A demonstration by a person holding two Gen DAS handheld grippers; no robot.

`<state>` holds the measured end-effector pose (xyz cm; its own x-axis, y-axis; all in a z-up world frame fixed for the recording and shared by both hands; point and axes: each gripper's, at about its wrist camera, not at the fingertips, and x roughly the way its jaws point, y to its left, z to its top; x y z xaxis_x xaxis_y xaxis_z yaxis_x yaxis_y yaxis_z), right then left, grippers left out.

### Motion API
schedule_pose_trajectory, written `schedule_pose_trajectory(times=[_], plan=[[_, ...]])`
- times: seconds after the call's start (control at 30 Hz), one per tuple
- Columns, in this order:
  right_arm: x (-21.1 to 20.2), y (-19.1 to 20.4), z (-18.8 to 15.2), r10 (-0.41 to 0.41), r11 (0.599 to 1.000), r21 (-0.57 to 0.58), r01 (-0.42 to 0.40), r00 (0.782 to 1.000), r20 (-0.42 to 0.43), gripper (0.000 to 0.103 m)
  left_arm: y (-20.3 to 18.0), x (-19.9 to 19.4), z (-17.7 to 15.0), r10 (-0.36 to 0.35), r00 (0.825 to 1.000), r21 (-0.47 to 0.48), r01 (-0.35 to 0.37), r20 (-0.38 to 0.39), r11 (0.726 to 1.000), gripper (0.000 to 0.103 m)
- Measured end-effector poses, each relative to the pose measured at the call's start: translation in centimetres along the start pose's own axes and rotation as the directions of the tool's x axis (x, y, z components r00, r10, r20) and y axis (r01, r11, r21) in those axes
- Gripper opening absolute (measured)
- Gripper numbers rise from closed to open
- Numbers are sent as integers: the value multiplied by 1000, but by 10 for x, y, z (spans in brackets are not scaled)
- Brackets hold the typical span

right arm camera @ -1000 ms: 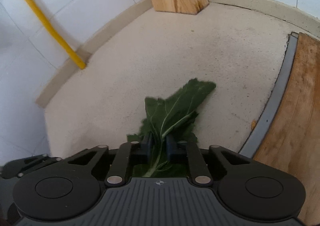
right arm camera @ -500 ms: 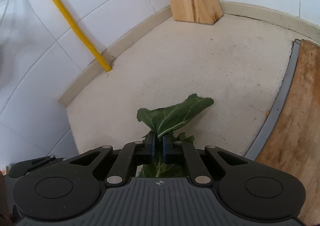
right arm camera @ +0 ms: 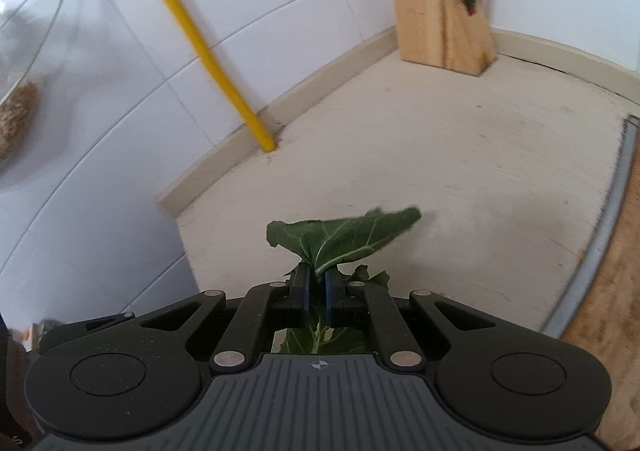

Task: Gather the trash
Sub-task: 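Carry the carrot piece and green leaf down into the bin with both tools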

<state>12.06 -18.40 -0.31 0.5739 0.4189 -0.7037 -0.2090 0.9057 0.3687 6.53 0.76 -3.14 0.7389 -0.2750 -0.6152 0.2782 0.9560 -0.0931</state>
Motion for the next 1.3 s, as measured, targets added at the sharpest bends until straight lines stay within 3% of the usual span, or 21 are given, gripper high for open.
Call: schedule_pose_trajectory(times=[0.3, 0.7, 1.13, 1.3], plan=[[25, 52, 6, 91, 991, -95, -95, 994, -52, 10, 45, -26, -14, 107, 994, -90, -105, 18, 990, 2], [68, 139, -1, 202, 943, -232, -238, 965, -169, 10, 108, -67, -45, 256, 967, -211, -250, 0, 945, 2], [104, 192, -30, 234, 905, -285, -315, 930, -284, 10, 144, -84, -77, 325, 943, -304, -332, -74, 893, 2], [115, 203, -40, 239, 894, -292, -339, 914, -329, 10, 150, -87, -85, 365, 926, -343, -375, -95, 861, 2]])
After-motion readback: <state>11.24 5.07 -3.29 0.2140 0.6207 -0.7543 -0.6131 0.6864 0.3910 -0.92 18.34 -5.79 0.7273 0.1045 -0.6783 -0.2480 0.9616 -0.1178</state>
